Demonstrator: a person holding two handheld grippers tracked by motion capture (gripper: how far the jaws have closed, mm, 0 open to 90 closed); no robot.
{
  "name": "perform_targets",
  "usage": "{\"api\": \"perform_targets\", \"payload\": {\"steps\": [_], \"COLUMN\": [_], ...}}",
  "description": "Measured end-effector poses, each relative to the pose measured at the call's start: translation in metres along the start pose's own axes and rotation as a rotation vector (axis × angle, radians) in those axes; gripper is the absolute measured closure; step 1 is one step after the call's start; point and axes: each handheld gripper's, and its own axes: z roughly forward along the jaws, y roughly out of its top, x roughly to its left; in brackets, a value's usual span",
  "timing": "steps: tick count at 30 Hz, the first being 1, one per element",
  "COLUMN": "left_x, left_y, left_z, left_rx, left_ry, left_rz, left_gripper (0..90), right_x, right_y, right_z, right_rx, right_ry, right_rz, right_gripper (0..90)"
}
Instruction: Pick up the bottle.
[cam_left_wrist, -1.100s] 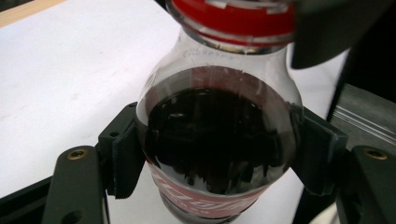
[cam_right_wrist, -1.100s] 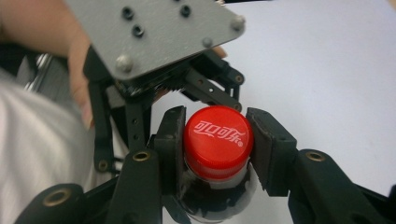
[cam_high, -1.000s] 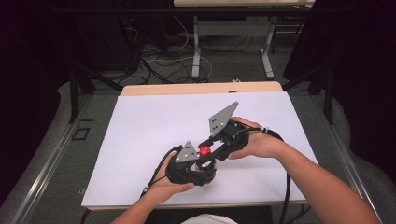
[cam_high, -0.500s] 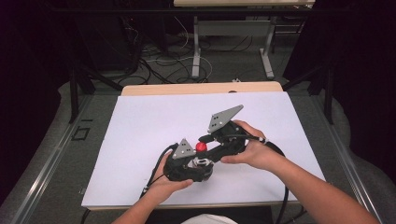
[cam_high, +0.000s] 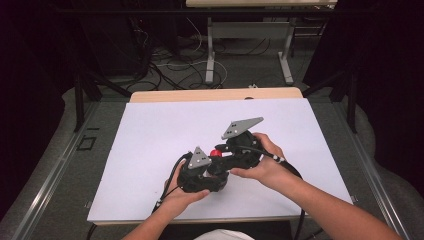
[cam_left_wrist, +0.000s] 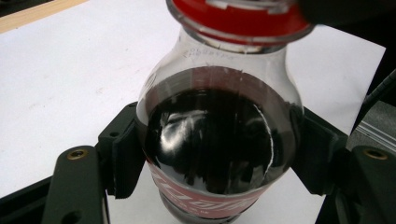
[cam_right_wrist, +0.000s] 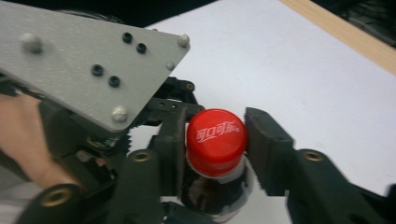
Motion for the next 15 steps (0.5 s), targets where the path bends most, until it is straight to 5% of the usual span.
{"api": "perform_targets", "payload": {"steps": [4, 8, 10, 12, 15], "left_x": [-0.001, -0.001, -0.002, -0.002, -0.008], "left_y": [-0.001, -0.003, -0.005, -0.005, -0.007], "left_z": [0.0, -0.001, -0.003, -0.004, -0.005], "left_rx": [0.006, 0.012, 0.014, 0.006, 0.013], "left_ry": [-0.005, -0.035, -0.071, -0.087, -0.135], "left_rz": [0.019, 0.033, 0.048, 0.067, 0.114], "left_gripper": [29.9, 29.9, 29.9, 29.9, 29.9], "right_x": [0.001, -0.006, -0.01, -0.014, -0.02], "right_y": [0.003, 0.007, 0.008, 0.01, 0.011], "right_z": [0.0, -0.001, -0.001, -0.001, -0.003], "right_rx": [0.026, 0.089, 0.088, 0.104, 0.13], "right_ry": [0.007, 0.101, 0.15, 0.23, 0.357], "right_rz": [-0.04, -0.104, -0.156, -0.273, -0.387], "right_gripper": [61.1, 61.3, 61.4, 61.3, 61.3]}}
